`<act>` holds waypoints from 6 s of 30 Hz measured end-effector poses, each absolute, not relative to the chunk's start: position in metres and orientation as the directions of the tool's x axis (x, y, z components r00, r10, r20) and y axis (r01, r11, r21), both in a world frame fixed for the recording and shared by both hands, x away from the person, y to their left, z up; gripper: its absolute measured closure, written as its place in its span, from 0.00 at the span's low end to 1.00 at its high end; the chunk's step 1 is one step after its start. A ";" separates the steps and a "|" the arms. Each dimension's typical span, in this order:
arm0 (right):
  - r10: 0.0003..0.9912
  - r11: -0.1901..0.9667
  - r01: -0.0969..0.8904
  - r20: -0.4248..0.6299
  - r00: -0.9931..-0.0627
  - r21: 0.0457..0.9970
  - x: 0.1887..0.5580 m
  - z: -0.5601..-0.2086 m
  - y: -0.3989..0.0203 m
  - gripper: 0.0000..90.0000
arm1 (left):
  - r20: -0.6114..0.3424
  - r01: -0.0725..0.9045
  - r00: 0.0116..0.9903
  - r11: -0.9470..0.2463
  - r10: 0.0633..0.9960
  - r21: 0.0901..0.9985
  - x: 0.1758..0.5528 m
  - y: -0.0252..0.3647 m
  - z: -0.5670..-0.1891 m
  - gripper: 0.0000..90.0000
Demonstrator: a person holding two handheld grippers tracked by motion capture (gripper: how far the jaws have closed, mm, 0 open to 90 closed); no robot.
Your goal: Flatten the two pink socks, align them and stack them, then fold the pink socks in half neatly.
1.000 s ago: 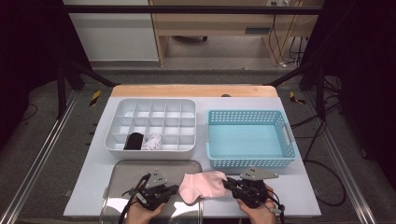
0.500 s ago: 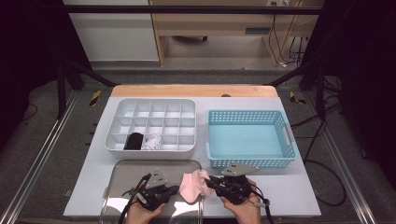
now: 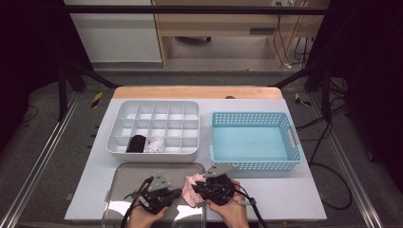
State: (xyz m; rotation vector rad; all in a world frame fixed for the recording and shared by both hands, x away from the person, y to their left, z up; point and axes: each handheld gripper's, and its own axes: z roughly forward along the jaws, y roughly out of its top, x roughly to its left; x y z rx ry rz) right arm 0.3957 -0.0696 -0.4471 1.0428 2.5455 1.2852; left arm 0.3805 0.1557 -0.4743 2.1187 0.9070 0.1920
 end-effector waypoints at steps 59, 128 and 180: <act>0.569 0.330 0.492 0.246 -0.785 0.806 0.373 -0.452 -0.088 0.94 | -0.165 0.549 0.676 -0.342 0.719 0.763 0.390 0.159 -0.465 0.69; 0.641 0.308 0.604 0.309 -0.703 0.735 0.383 -0.479 -0.102 0.94 | -0.163 0.535 0.736 -0.416 0.657 0.736 0.389 0.117 -0.472 0.98; 0.516 0.453 0.463 0.199 -0.833 0.762 0.373 -0.457 -0.058 0.94 | -0.232 0.596 0.689 -0.355 0.687 0.720 0.380 0.160 -0.475 0.96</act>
